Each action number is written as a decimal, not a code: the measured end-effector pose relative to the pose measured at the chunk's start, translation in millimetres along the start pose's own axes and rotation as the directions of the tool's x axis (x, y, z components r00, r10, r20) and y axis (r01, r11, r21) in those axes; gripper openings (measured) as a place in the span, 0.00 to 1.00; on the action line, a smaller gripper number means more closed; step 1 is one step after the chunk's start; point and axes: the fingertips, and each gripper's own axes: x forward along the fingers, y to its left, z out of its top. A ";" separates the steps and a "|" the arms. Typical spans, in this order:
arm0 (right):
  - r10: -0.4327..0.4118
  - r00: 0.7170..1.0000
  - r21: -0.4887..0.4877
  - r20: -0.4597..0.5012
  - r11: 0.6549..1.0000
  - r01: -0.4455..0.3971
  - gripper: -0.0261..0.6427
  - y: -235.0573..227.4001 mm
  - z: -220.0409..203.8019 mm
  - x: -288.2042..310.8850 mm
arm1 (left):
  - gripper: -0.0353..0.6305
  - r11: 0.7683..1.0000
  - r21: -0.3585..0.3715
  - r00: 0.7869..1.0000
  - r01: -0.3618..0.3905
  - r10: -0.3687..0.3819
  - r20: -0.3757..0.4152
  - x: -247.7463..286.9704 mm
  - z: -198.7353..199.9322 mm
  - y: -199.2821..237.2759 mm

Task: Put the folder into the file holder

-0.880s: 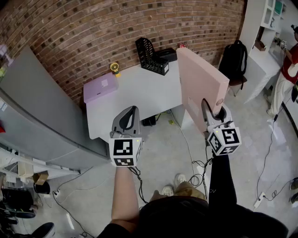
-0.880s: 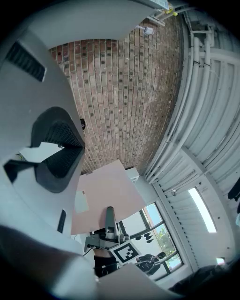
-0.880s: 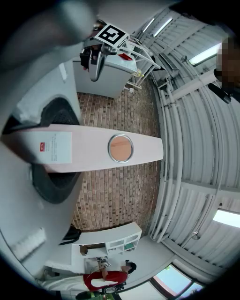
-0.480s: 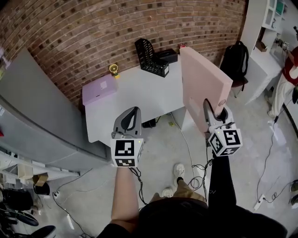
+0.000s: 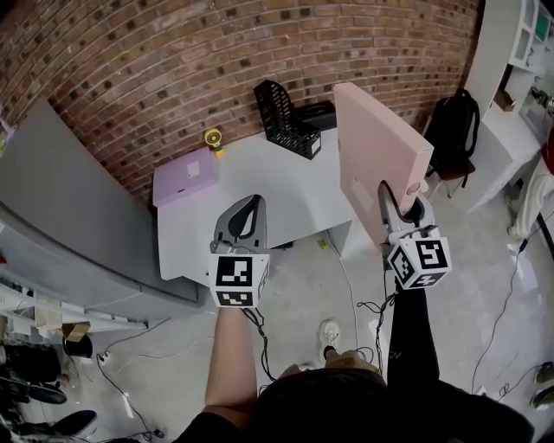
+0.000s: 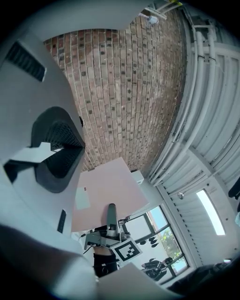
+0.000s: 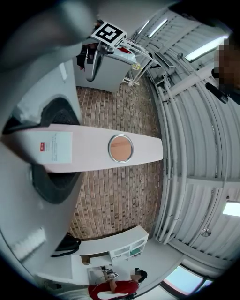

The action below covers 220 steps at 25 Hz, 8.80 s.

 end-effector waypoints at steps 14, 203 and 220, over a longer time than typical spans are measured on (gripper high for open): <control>0.089 0.996 0.050 0.016 0.995 -0.090 0.25 -67.1 -26.0 76.5 | 0.07 0.999 -0.011 0.999 -0.041 0.041 -0.027 91.5 1.4 -14.4; 0.001 0.999 0.021 0.039 1.000 -0.002 0.26 4.8 -269.3 506.9 | 0.07 0.982 -0.162 0.965 -0.102 0.058 -0.257 296.7 -186.7 216.0; 0.036 0.993 0.041 -0.116 0.999 -0.032 0.26 -2.5 -308.2 498.6 | 0.07 0.970 -0.204 0.967 -0.130 0.079 -0.243 288.6 -186.1 207.4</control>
